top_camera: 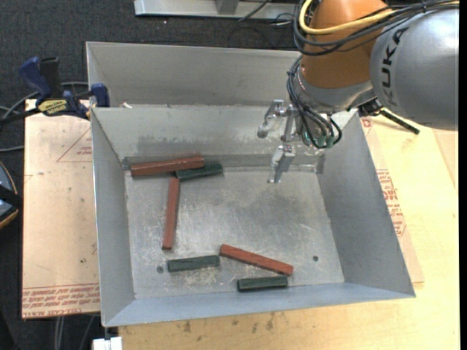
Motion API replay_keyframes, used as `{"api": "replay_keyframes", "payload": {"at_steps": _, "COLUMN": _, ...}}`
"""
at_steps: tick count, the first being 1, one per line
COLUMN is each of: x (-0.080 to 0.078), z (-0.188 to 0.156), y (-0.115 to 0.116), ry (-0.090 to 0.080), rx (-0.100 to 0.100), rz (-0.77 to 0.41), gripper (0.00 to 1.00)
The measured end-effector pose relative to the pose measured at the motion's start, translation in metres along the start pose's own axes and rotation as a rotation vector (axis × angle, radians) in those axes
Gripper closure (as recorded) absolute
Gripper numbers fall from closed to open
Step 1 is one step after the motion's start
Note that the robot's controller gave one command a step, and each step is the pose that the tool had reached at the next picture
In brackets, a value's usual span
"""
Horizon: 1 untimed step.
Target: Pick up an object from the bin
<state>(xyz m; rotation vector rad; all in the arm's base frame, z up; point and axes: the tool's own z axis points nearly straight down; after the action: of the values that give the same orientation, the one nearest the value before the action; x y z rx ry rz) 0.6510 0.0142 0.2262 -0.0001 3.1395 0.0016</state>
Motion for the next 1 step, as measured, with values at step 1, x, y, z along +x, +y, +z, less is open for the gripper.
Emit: {"api": "replay_keyframes", "payload": {"at_steps": 1, "x": 0.0613, "z": 0.0574, "y": -0.0015, "ry": -0.003, "rx": 0.000, "rz": -0.041, "gripper": 0.00}}
